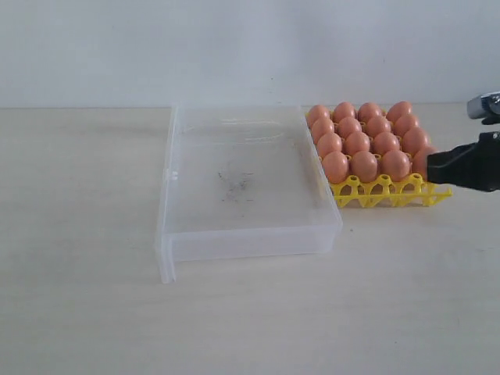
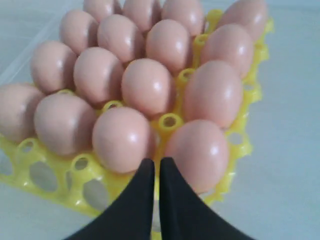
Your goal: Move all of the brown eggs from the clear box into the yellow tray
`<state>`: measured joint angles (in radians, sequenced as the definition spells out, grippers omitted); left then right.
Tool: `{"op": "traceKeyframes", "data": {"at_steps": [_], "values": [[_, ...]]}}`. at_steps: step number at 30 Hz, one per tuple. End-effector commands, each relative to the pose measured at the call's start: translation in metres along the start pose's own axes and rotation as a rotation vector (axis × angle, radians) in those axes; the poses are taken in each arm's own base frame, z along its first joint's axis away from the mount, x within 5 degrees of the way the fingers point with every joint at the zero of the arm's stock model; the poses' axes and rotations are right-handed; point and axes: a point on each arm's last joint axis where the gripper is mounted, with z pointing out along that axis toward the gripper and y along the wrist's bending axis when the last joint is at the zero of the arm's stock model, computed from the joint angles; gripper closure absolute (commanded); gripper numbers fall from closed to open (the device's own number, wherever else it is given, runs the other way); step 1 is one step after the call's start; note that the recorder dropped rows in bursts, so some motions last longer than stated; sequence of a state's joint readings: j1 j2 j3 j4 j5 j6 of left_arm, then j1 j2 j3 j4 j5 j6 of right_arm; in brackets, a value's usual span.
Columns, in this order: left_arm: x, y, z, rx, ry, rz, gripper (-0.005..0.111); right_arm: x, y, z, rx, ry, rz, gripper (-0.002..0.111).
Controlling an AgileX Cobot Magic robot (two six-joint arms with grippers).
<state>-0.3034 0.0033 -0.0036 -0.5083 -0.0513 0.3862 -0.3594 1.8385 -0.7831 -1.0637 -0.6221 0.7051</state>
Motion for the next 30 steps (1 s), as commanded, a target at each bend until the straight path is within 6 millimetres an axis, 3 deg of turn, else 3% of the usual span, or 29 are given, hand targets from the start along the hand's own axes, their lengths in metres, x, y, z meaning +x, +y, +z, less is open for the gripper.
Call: {"op": "traceKeyframes", "data": {"at_steps": [1, 4, 9, 11, 15, 19, 23, 30], "values": [[0.002, 0.0, 0.0, 0.003, 0.007, 0.0, 0.103, -0.026, -0.002, -0.046, 0.244, -0.074, -0.029, 0.109], [0.002, 0.0, 0.0, 0.003, 0.007, 0.0, 0.103, -0.039, 0.016, -0.073, 0.235, -0.293, -0.035, 0.109], [0.002, 0.0, 0.0, 0.003, 0.007, 0.0, 0.103, -0.028, 0.065, -0.12, 0.109, -0.695, -0.205, 0.109], [0.002, 0.0, 0.0, 0.003, 0.007, 0.0, 0.103, -0.01, 0.069, -0.131, 0.209, -0.699, -0.231, 0.109], [0.002, 0.0, 0.0, 0.003, 0.007, 0.0, 0.103, -0.003, 0.073, -0.15, 0.314, -0.738, -0.199, 0.109], [0.002, 0.0, 0.0, 0.003, 0.007, 0.0, 0.103, 0.0, 0.085, -0.166, 0.295, -0.788, -0.199, 0.109], [0.002, 0.0, 0.0, 0.003, 0.007, 0.0, 0.103, 0.002, 0.099, -0.186, 0.196, -0.888, -0.047, 0.109], [0.002, 0.0, 0.0, 0.003, 0.007, 0.0, 0.103, 0.004, 0.103, -0.19, 0.155, -0.905, 0.007, 0.109]]}}
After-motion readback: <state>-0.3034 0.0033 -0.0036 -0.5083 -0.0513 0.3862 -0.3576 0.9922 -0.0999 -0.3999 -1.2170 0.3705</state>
